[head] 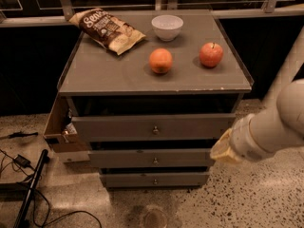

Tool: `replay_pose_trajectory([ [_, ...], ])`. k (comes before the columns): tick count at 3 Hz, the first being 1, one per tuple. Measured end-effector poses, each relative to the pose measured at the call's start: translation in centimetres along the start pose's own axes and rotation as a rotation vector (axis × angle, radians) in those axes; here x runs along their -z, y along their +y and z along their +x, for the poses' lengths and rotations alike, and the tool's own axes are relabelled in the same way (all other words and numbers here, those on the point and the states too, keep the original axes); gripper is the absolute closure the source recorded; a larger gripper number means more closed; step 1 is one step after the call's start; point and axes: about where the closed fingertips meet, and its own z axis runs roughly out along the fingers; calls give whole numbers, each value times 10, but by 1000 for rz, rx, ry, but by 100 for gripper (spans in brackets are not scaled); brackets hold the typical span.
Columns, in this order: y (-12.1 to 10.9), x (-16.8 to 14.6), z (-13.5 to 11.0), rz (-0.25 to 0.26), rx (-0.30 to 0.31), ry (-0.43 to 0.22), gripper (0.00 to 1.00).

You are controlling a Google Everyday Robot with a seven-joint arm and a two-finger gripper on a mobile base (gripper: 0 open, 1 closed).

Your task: Open middle drawer

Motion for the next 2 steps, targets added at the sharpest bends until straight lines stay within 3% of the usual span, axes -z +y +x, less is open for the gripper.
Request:
replay_pose_trajectory([
  [1, 5, -41, 22, 31, 16, -29, 100],
  [2, -9, -94, 39, 76, 29, -91, 100],
])
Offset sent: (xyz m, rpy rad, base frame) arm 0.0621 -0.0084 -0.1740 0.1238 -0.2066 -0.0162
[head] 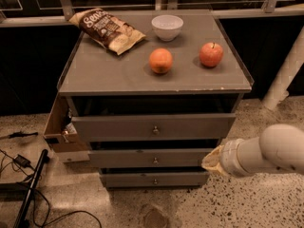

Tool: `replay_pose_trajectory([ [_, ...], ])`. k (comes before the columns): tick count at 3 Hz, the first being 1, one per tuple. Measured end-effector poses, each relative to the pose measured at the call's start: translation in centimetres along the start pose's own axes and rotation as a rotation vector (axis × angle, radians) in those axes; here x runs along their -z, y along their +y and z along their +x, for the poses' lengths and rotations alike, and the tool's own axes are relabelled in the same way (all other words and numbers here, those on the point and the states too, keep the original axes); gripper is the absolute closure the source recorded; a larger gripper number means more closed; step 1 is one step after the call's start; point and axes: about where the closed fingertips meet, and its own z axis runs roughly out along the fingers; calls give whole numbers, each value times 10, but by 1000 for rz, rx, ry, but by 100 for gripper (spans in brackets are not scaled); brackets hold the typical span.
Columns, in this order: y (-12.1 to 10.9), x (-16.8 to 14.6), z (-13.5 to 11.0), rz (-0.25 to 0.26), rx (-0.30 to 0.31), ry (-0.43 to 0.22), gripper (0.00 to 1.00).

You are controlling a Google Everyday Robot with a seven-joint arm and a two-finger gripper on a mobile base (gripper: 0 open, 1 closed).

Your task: Open middle drawer

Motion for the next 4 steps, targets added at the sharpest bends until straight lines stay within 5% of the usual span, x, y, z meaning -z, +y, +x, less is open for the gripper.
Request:
replay_pose_trajectory([
  [1, -11, -43, 16, 33, -3, -51, 100],
  [3, -21, -156, 66, -19, -100, -64, 100],
  [4, -16, -168, 71, -37, -114, -66, 84],
])
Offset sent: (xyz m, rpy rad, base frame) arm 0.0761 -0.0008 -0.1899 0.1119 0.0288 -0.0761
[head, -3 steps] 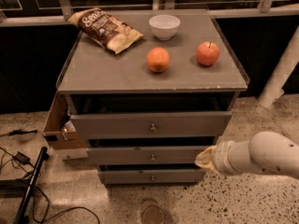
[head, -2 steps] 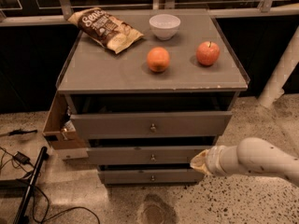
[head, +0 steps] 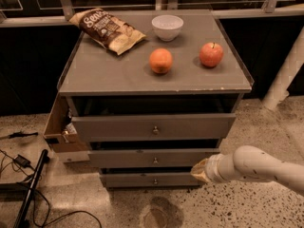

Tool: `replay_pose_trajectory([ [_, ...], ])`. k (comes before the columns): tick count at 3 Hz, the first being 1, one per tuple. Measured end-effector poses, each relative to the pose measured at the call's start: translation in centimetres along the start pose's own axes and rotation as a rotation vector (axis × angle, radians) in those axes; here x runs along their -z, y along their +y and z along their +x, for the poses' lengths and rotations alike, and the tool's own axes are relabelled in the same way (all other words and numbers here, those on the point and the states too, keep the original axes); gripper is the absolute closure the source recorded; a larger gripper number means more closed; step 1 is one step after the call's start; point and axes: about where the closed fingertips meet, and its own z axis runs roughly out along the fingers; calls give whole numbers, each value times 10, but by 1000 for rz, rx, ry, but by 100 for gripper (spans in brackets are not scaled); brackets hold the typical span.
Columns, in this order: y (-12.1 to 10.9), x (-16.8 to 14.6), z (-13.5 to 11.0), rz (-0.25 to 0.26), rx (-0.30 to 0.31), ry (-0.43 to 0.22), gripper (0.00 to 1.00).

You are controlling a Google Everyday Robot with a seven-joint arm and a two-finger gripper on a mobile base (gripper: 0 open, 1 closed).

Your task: Open middle drawer

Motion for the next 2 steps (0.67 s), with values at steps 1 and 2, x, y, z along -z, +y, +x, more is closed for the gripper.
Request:
replay_pose_trajectory([
  [1, 0, 0, 0, 0, 0, 0, 61],
  [2, 0, 0, 0, 0, 0, 0, 37],
])
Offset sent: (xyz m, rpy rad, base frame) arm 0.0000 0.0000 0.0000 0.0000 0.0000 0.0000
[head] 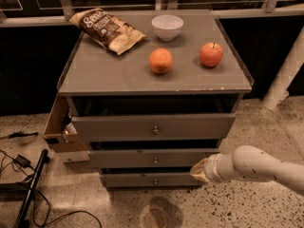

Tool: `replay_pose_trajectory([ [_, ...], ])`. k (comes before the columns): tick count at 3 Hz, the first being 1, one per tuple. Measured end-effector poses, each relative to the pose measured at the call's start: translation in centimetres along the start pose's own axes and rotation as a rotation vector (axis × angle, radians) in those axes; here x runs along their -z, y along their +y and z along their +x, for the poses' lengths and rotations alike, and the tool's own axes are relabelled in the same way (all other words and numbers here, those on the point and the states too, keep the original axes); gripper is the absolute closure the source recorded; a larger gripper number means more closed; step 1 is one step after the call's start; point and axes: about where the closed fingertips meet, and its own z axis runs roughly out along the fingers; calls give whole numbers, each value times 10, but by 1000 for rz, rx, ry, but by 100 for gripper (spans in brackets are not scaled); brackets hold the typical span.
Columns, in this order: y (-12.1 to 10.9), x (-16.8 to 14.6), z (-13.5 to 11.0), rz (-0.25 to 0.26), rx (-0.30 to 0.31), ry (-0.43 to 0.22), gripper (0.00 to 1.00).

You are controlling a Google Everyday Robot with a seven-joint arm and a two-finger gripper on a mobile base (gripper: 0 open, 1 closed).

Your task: Open middle drawer

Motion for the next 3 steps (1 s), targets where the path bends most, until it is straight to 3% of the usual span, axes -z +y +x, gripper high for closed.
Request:
replay_pose_trajectory([
  [1, -2, -6, 2, 22, 16, -13, 6],
  [2, -8, -13, 0, 46, 42, -42, 0],
  [3, -19, -24, -4, 65, 69, -72, 0],
])
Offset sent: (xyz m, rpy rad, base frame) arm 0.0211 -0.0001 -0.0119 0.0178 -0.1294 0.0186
